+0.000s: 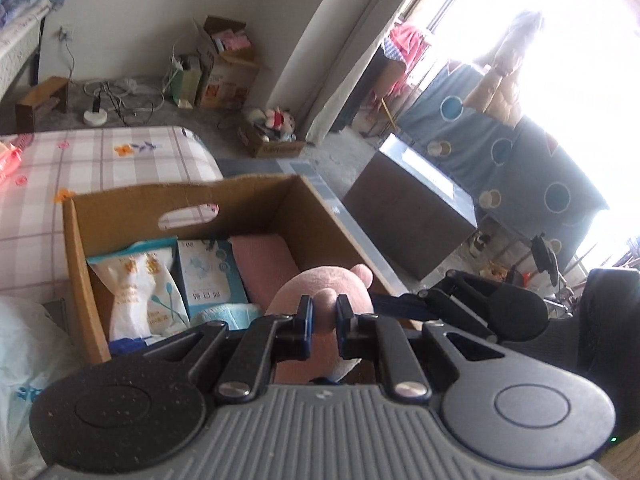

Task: Organize soft objects
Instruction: 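Carry the pink plush toy with the right tool into the cardboard box, then open the right tool to release the plush toy onto the towel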

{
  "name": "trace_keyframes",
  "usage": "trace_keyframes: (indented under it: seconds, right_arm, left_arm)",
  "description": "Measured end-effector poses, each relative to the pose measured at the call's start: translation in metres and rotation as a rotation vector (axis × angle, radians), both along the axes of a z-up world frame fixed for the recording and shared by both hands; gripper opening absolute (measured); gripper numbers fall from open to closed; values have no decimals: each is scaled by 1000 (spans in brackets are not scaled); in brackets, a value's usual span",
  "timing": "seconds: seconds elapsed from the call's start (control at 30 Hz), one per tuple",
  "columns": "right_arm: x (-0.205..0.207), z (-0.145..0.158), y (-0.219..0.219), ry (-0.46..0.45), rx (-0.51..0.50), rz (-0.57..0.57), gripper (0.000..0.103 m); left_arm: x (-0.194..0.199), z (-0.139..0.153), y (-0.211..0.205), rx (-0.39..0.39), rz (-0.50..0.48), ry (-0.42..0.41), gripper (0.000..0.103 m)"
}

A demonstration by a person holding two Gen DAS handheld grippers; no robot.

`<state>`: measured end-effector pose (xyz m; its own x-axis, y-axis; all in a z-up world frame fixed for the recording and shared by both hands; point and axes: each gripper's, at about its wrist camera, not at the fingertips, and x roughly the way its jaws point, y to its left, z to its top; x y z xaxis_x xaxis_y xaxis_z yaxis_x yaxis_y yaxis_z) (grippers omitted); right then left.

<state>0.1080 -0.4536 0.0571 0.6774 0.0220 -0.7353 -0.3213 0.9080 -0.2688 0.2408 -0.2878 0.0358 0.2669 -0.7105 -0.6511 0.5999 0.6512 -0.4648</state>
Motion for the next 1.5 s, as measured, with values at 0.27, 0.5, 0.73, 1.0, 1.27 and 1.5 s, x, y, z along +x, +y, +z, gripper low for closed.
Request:
trace_keyframes:
  seconds: [0.27,0.5,0.73,1.0,1.27,1.5]
  right_arm:
    - [48,-62,5,208,-153,115,68]
    - [87,-84,7,310,-105,109,73]
    - [83,-55,-16,251,-8,33,75]
    - [74,-36,-29,162,133,-59,76]
    - [93,-76,-11,174,187,-160,84]
    - [96,-90,-9,162,111,-188,69]
  left_arm:
    - [25,-63,-27,122,-1,115,11]
    - [35,-81,-31,196,23,126,12]
    - [32,-64,-22,198,35,88,28]
    - [13,-11,25,138,98,3,50]
    - [-16,39,111,96,222,-100,58]
    - [-41,36,195,76,370,-74,59]
